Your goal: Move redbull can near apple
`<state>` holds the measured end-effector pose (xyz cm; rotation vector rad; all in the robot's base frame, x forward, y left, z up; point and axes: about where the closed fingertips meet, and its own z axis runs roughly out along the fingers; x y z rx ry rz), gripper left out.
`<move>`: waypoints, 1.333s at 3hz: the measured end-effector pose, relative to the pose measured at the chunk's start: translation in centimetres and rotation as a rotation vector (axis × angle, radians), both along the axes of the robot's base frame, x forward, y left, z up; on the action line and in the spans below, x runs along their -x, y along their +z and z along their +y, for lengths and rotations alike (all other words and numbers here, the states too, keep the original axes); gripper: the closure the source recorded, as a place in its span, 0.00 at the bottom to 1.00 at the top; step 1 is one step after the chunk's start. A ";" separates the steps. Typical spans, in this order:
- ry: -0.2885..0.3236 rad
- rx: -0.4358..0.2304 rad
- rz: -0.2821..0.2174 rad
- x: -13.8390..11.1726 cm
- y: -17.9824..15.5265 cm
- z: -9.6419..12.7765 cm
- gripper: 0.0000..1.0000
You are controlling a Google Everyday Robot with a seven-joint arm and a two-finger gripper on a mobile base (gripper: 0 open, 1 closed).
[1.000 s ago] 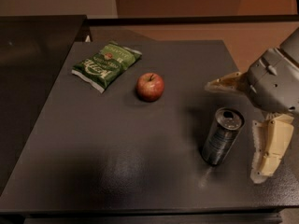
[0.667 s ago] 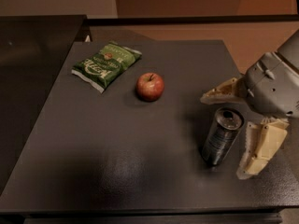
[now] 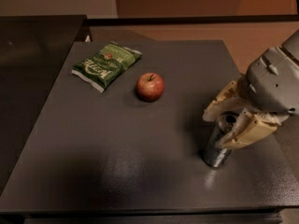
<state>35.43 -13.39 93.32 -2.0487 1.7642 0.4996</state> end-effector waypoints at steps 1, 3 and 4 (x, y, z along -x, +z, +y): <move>-0.004 -0.018 -0.010 -0.4 0.9 0.7 0.88; -0.041 -0.057 -0.051 -4.5 4.2 3.3 1.00; -0.076 -0.059 -0.044 -8.4 4.8 4.9 1.00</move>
Offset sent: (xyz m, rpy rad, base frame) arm 0.0342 0.0316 0.0461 0.0618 -0.0298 -0.0190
